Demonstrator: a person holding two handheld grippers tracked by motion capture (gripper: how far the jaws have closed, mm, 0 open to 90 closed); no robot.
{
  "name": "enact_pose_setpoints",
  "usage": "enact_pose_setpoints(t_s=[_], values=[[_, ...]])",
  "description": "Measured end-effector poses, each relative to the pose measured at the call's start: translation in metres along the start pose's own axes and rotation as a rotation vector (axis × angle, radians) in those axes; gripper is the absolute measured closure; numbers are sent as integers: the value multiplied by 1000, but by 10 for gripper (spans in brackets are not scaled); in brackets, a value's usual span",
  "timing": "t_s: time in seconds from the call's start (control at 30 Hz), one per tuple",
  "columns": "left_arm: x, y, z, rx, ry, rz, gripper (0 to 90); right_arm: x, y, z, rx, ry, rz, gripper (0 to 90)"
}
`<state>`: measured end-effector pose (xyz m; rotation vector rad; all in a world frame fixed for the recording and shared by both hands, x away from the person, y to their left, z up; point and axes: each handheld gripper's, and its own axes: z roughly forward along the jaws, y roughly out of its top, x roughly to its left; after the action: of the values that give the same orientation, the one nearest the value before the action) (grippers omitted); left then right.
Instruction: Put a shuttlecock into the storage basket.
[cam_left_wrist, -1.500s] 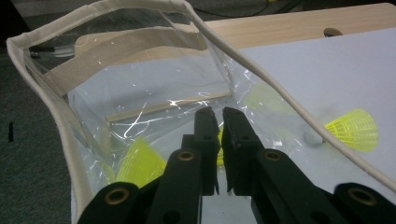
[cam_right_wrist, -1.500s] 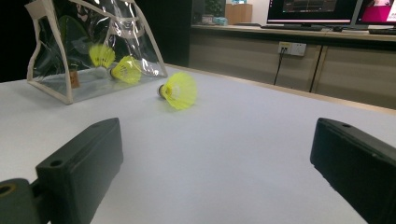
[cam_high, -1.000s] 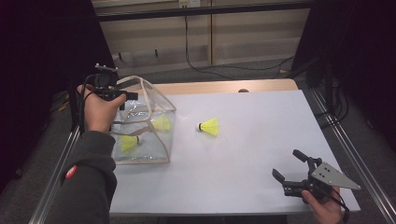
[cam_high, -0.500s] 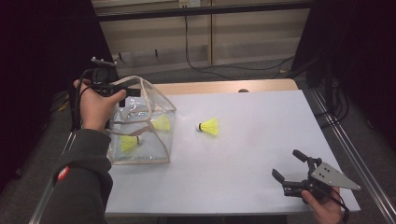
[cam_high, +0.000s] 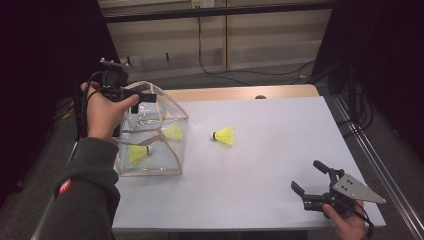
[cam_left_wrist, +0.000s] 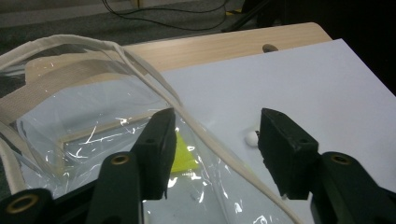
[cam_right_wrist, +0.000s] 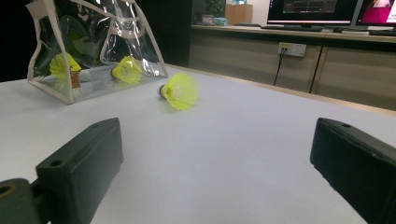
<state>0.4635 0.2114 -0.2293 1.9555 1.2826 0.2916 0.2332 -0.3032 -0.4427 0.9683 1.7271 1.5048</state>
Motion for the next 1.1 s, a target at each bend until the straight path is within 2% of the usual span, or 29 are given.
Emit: enact_pose_setpoints(t_s=[0.23,0.53,0.83,1.1], values=[[-6,1,0,-11,1,7,348,0,0,0,1,1,0,23],[-17,2,7,1,-34,39,249,0,0,0,2,1,-2,23],[-32,2,15,17,-68,87,198,0,0,0,1,1,-3,25],[-44,3,22,20,-93,105,162,0,0,0,0,-1,1,25]])
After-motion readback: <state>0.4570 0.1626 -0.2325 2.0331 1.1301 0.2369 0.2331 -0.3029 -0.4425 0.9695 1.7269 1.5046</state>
